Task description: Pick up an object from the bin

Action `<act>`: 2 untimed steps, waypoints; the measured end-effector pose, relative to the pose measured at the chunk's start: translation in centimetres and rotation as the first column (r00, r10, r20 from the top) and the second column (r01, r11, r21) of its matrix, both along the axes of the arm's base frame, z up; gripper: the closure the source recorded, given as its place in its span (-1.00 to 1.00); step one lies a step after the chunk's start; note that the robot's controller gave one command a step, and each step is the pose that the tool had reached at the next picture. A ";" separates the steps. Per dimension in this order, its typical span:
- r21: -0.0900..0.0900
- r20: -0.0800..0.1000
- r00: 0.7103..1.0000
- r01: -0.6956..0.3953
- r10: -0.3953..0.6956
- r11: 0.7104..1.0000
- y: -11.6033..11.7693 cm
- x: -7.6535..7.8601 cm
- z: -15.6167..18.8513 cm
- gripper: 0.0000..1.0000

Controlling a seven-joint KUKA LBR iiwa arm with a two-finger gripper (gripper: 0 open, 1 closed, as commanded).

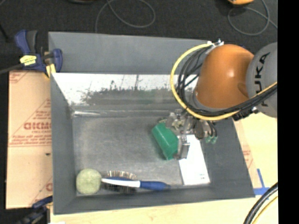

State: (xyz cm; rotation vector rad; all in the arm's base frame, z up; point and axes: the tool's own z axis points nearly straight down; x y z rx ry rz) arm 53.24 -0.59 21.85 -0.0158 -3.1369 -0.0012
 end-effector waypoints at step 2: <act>0.000 0.011 0.993 0.114 -0.114 0.993 -1.4 1.9 -4.9 -1.00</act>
Offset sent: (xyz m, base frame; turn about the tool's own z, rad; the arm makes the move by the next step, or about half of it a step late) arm 0.0464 -0.0400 -0.1485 0.3413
